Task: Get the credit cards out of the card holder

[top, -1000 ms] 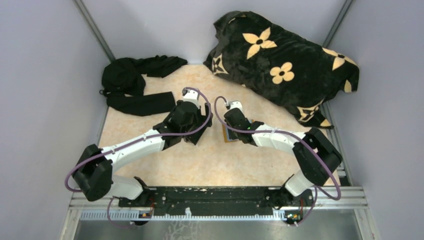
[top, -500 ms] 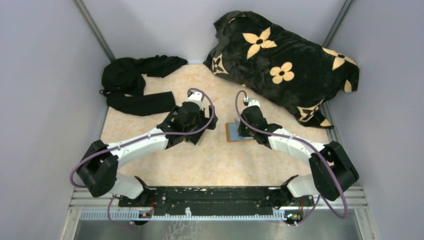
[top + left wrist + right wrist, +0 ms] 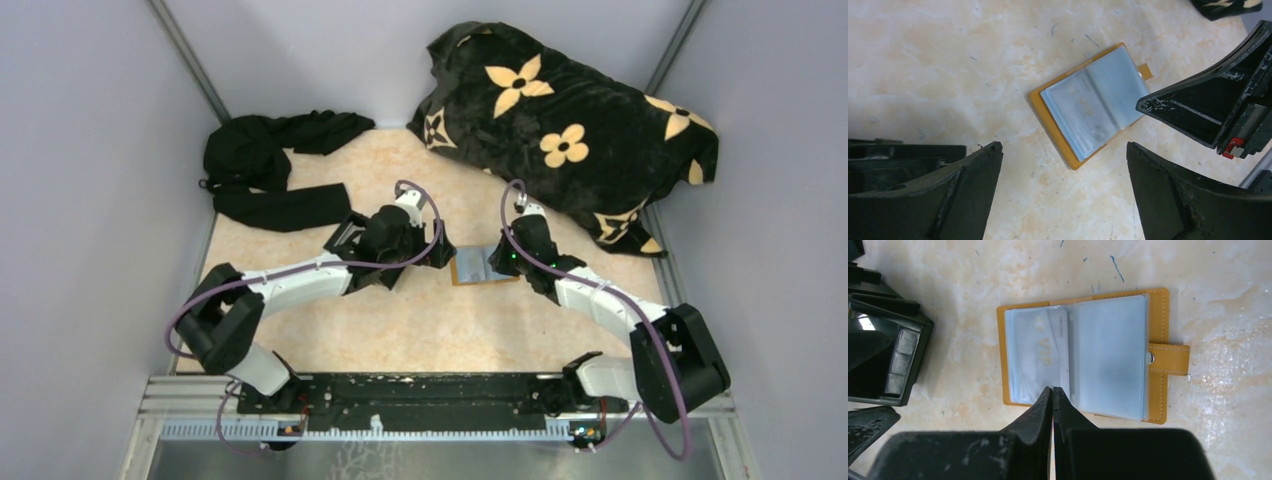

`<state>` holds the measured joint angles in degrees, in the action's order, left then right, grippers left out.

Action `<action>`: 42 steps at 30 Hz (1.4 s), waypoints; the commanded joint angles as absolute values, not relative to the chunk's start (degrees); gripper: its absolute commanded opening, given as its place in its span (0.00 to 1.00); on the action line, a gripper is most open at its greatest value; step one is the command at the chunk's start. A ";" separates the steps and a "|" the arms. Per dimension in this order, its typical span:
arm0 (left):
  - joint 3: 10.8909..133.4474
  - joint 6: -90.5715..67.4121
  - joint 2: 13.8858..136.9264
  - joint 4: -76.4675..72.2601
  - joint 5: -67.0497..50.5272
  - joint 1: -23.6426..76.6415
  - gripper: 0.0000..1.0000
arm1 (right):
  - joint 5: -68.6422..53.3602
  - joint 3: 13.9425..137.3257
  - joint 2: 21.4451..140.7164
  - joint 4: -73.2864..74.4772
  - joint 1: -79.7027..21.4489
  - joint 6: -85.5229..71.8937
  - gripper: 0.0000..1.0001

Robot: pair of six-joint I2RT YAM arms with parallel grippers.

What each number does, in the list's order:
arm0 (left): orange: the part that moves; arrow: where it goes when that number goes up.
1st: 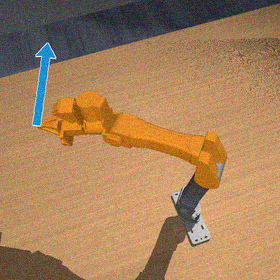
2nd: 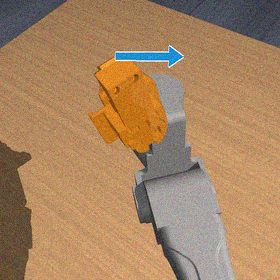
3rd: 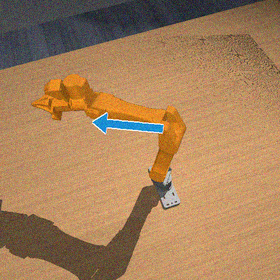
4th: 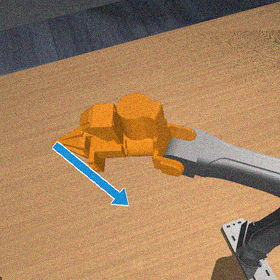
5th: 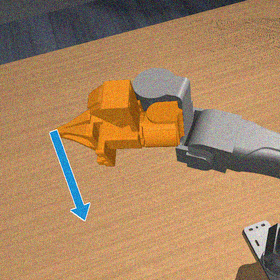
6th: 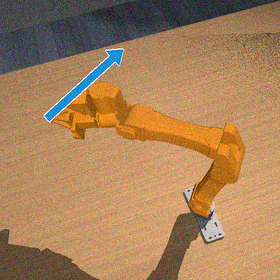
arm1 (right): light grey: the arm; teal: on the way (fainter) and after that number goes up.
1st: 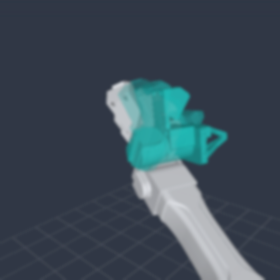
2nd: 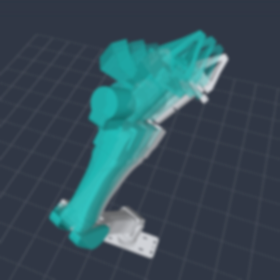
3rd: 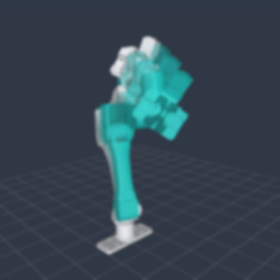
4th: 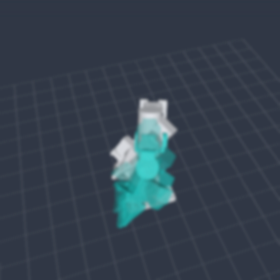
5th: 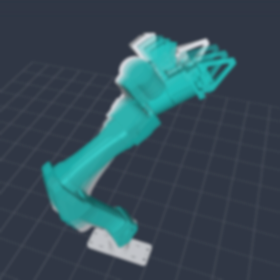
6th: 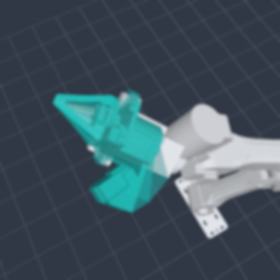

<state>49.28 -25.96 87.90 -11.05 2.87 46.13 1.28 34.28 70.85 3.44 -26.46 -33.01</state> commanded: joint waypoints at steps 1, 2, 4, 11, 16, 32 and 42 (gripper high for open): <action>51.30 -27.87 90.78 -15.72 -3.90 46.32 0.99 | -0.62 33.17 69.03 0.53 -25.75 -33.82 0.00; 51.54 -27.86 91.05 -15.40 -4.03 46.32 0.99 | -0.69 33.30 69.14 0.66 -25.76 -32.93 0.00; 51.62 -27.73 90.70 -14.79 -3.29 46.32 0.99 | -0.40 33.88 69.47 1.58 -25.75 -31.77 0.00; 48.56 -31.26 84.43 -10.59 7.45 44.88 0.96 | 5.00 39.35 73.20 3.65 -31.01 -27.74 0.56; 45.94 -32.11 77.00 -8.61 13.84 44.56 0.91 | 10.78 45.74 80.71 5.70 -37.21 -25.85 0.56; 42.26 -30.08 69.80 -8.38 16.76 44.47 0.90 | 23.50 55.73 94.13 13.97 -44.12 -24.82 0.50; 42.36 -29.84 70.87 -8.56 15.73 44.30 0.90 | 22.52 53.26 98.02 13.36 -44.13 -26.20 0.42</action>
